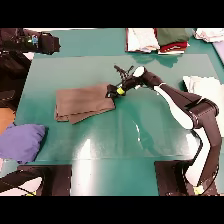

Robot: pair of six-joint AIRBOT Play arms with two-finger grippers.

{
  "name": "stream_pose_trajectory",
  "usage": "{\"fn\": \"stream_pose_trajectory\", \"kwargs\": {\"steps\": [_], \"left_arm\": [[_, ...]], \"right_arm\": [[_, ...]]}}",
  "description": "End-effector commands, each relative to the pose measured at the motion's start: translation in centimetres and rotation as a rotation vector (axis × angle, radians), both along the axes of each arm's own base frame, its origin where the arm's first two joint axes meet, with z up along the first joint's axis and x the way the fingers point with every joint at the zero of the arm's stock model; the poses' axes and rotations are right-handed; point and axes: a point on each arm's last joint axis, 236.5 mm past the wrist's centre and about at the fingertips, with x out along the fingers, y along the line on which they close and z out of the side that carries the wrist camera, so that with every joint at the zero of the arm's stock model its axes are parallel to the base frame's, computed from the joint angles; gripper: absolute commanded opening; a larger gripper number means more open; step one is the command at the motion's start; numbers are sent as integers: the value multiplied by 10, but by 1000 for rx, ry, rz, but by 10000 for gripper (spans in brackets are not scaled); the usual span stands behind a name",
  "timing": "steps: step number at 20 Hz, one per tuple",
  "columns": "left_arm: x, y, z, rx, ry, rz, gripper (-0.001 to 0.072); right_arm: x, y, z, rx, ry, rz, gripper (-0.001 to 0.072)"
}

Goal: Fold the shirts.

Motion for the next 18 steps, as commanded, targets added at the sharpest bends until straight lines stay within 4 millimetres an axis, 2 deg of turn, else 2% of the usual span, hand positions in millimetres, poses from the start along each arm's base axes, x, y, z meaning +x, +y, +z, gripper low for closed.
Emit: {"fn": "stream_pose_trajectory", "kwargs": {"steps": [1,3,5,6,9,12,15,18], "left_arm": [[-11,-26,1,-25,11,-60,29],[-21,-50,1,-24,7,-114,29],[-31,-71,3,-25,1,-164,29],[-35,-80,4,-28,-4,-183,29],[-42,-97,8,-39,-25,-218,30],[-43,-101,11,-50,-30,-222,30],[-42,-102,12,-61,-31,-219,29],[-42,-105,16,-81,-41,-221,30]], "right_arm": [[47,-18,53,-19,-202,-29,16],[80,-78,95,-117,-333,-86,16],[101,-159,132,-229,-409,-182,16],[106,-206,148,-278,-419,-254,16],[100,-333,179,-379,-402,-448,16],[83,-444,198,-423,-379,-658,16],[62,-522,198,-439,-329,-828,16],[49,-559,201,-453,-325,-906,16]]}}
